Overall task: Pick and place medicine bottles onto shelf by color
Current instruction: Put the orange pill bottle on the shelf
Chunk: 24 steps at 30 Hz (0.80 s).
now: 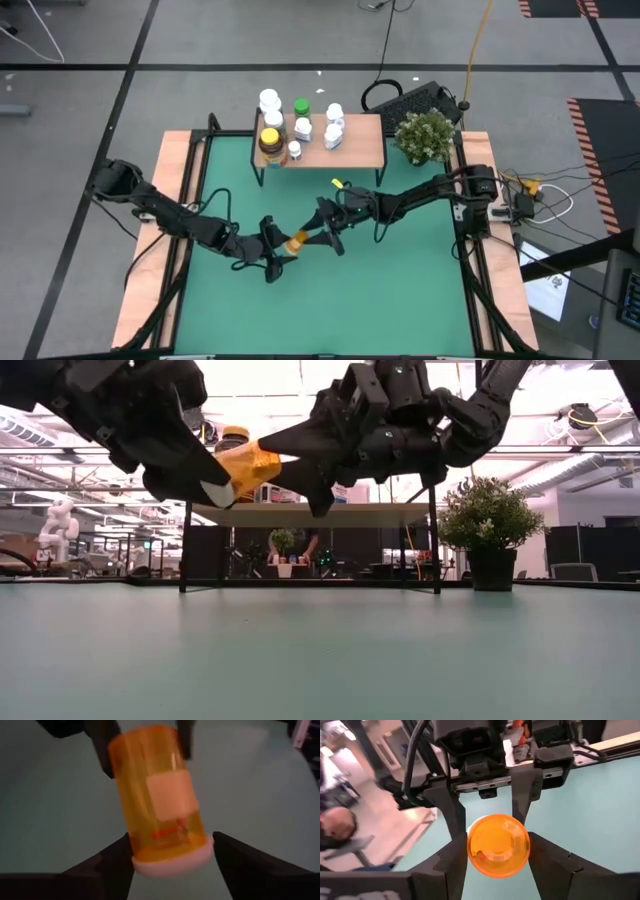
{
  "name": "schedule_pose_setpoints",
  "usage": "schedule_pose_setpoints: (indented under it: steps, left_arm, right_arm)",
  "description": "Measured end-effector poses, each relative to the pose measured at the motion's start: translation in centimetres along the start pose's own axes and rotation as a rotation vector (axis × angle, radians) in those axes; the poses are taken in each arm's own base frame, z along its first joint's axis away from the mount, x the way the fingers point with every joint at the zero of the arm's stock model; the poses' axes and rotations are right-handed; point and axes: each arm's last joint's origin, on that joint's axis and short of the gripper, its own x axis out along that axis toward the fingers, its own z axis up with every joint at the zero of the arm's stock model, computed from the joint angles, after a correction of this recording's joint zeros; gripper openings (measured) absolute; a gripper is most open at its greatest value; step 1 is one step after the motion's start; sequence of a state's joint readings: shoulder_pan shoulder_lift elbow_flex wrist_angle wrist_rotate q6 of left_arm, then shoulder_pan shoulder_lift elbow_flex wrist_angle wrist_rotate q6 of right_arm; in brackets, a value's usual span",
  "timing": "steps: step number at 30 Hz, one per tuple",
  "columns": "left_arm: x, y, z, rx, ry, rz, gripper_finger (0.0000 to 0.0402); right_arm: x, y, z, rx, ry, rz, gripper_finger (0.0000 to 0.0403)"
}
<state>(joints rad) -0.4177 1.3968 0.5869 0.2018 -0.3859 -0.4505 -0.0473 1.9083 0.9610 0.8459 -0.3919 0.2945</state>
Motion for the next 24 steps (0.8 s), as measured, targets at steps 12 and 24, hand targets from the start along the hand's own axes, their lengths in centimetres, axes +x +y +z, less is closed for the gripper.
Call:
schedule_pose_setpoints:
  steps: [12,24]
  left_arm:
    - [-0.3,-0.8,-0.2,0.155,-0.021,-0.02,0.0344]
    - [-0.6,-1.4,2.2,0.001,-0.247,-0.087,0.0349]
  right_arm:
    - [-1.8,-0.4,-0.3,0.164,-0.112,0.11,0.018]
    - [-4.5,0.4,0.0,0.22,-0.298,0.282,0.0182]
